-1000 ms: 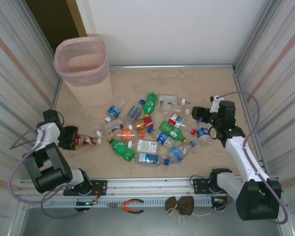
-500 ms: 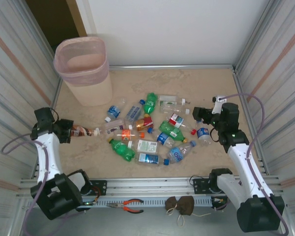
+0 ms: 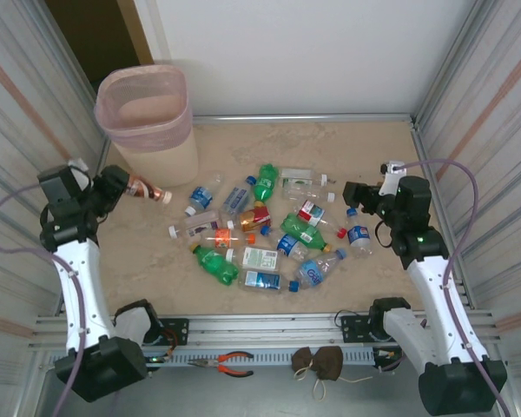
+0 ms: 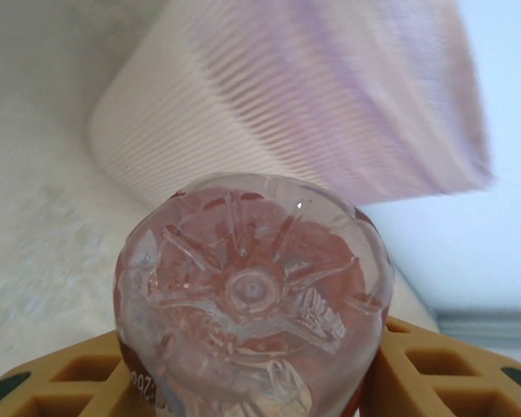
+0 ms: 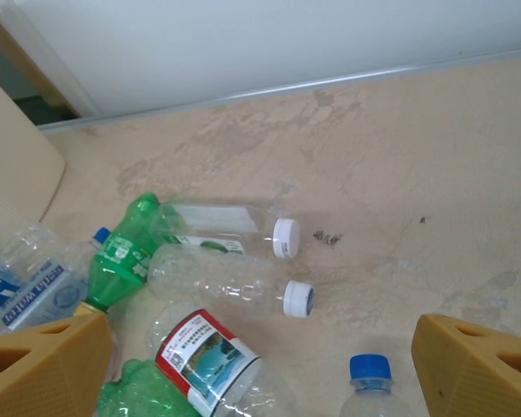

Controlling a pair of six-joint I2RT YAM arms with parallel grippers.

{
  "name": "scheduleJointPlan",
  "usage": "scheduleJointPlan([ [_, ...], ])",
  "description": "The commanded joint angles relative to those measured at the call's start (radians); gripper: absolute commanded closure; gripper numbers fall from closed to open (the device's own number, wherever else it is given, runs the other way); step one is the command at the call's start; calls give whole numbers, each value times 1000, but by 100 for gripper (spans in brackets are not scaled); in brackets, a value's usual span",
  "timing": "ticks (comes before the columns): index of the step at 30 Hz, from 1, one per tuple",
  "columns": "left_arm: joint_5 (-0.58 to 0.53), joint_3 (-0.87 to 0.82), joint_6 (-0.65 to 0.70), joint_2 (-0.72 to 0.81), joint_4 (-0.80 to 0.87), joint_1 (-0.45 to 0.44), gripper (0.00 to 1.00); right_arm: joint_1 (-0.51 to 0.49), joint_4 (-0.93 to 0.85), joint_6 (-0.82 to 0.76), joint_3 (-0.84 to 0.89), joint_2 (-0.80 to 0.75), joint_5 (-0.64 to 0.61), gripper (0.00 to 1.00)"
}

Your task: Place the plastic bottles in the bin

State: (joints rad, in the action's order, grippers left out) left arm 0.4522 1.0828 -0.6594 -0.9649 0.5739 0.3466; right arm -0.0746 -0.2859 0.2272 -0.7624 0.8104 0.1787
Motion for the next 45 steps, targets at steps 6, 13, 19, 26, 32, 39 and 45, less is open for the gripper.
scheduleJointPlan([
  [6, -242, 420, 315, -237, 5, -303, 58, -9, -49, -47, -92, -5, -25, 12],
  [13, -377, 811, 507, -520, 50, -399, 60, -8, -37, -70, -104, -10, -53, 12],
  [19, -386, 1103, 631, -734, 89, -405, 62, -8, -25, -68, -114, 9, -68, 12],
  [26, -450, 1380, 745, -965, 172, -405, 66, -10, -35, -60, -111, 9, -86, 12],
  [32, -456, 1381, 763, -1056, 176, -378, 68, -11, -68, -58, -97, -16, -113, 13],
  [39, -444, 1395, 797, -1180, 240, -373, 69, -14, -77, -54, -68, -45, -127, 13],
  [45, -383, 1401, 762, -1260, 325, -357, 69, -13, -76, -42, -40, -48, -130, 13],
])
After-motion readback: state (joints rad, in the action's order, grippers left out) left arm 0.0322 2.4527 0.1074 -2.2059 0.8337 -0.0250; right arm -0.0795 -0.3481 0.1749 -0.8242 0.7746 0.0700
